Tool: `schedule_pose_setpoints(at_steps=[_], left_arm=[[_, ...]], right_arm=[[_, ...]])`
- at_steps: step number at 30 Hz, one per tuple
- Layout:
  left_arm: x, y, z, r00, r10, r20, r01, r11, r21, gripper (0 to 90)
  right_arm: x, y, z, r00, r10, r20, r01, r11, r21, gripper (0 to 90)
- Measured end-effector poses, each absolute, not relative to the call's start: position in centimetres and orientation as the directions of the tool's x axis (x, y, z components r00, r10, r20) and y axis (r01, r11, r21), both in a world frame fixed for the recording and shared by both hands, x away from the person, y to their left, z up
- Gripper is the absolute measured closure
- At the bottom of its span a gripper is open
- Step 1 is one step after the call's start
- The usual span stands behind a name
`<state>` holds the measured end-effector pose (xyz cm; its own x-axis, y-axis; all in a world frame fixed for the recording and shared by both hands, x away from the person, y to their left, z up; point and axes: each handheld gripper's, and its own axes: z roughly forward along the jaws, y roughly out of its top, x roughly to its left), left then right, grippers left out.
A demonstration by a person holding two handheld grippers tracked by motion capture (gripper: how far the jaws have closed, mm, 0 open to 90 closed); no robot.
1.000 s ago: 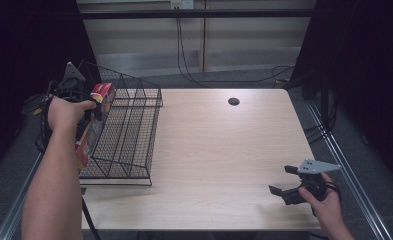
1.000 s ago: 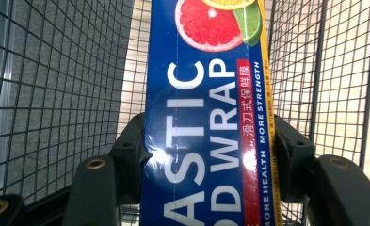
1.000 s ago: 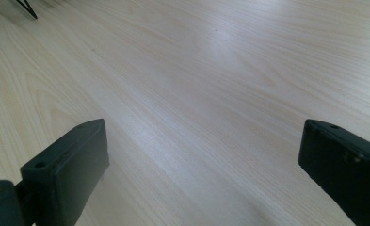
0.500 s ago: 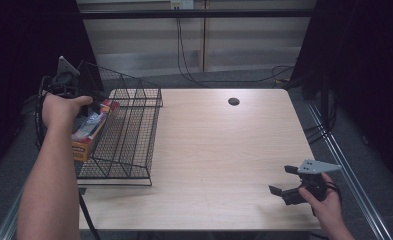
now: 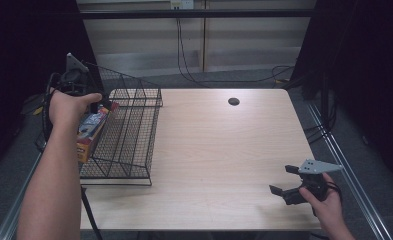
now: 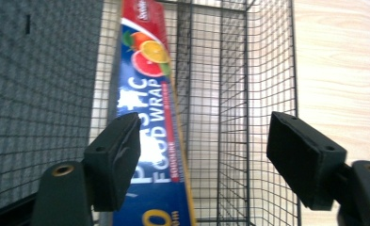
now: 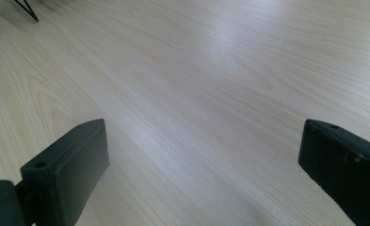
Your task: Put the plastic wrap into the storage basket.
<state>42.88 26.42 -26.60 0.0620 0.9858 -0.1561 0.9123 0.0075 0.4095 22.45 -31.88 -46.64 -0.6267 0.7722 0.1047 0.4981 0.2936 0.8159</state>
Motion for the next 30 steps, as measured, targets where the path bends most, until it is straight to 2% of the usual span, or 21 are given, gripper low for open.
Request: schedule_pose_setpoints(at_steps=[12, 30], left_arm=[[42.4, 23.8, -27.0, 0.167, 0.968, -0.186, 0.9, -0.073, 0.429, 19.3], [41.7, 19.9, -28.1, 0.297, 0.925, -0.236, 0.876, -0.165, 0.454, 17.7]], right_arm=[[22.6, -31.6, -46.5, -0.635, 0.766, 0.1, 0.494, 0.302, 0.816, 2.0], [22.7, -31.2, -46.4, -0.643, 0.761, 0.092, 0.484, 0.31, 0.818, 2.0]])
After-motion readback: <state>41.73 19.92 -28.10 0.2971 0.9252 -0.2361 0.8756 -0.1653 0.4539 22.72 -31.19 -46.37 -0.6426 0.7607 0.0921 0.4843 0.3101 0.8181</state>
